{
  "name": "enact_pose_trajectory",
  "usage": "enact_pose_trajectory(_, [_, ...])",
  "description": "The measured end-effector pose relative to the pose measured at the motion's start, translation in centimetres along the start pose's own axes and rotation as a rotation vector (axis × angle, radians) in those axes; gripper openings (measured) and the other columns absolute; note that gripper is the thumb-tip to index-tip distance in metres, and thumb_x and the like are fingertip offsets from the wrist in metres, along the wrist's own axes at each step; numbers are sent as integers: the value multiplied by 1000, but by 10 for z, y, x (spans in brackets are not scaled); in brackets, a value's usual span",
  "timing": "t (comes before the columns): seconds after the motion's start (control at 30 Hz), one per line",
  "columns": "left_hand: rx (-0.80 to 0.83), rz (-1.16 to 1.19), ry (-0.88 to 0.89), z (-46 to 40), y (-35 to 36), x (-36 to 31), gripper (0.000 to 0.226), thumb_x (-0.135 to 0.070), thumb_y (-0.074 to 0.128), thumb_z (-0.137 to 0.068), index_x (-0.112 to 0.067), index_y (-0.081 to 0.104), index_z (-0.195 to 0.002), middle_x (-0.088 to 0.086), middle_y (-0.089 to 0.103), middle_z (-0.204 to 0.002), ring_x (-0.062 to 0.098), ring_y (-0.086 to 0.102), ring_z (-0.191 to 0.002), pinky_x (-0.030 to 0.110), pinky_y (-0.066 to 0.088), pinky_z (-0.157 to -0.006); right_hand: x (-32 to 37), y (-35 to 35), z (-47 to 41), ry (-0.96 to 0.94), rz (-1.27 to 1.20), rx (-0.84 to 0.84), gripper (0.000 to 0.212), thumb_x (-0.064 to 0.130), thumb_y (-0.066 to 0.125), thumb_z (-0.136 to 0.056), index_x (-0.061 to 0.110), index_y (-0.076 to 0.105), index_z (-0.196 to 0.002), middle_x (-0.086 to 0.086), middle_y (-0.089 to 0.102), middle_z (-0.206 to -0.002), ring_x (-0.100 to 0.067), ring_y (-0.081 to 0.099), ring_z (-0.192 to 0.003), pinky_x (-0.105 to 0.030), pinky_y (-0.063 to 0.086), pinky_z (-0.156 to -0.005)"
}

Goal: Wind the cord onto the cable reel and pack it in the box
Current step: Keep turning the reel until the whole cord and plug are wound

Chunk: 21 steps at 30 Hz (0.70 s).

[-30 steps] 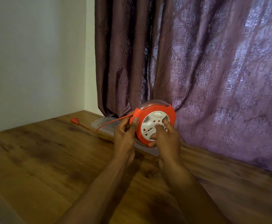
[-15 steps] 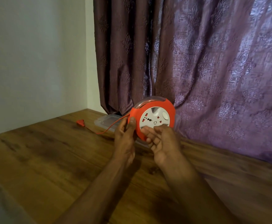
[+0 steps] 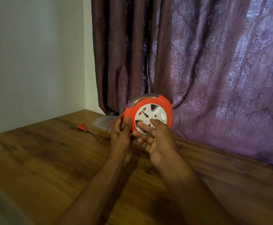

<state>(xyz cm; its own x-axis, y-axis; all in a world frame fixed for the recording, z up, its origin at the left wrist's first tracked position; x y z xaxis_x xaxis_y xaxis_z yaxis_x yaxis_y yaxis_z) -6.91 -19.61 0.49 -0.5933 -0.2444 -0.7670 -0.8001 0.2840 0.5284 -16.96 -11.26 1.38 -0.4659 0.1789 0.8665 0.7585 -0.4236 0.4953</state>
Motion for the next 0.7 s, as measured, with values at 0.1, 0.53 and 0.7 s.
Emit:
enact_pose_trajectory(0.1, [-48, 24, 6, -4, -7, -3, 26, -32, 55, -98, -17, 67, -114, 1, 79, -103, 29, 73, -102, 43, 61, -81, 8, -7, 1, -94, 161, -87, 12, 23, 54, -93, 13, 60, -92, -6, 74, -80, -16, 59, -42, -19, 40, -37])
enact_pose_trajectory(0.53, [37, -39, 70, 6, 2, -11, 37, -36, 61, -88, -20, 64, -121, -6, 79, -106, 18, 76, -98, 28, 62, -70, 64, 6, 13, -744, 1486, -221, 62, 55, 49, -91, 41, 25, -146, -6, 63, -118, -32, 59, -106, -38, 45, -77])
enact_pose_trajectory(0.7, [79, -60, 70, 11, 10, -11, 17, -25, 56, -98, -27, 66, -112, -10, 80, -101, 16, 77, -96, 27, 62, -70, 68, -2, 15, -773, 1438, -305, 65, 64, 49, -87, 41, 29, -144, -8, 67, -111, -34, 60, -103, -41, 48, -79])
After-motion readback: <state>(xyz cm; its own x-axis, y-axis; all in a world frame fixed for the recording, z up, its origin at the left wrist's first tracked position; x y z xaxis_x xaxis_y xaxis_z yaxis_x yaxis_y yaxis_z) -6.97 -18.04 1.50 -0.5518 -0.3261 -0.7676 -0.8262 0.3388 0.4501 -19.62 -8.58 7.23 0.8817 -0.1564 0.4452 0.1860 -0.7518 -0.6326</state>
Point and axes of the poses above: each hand's wrist, its own z-axis away from the middle knuckle, its own y-axis out of the palm, x = y × z, the point moved 10 cm from there along -z, towards the middle knuckle
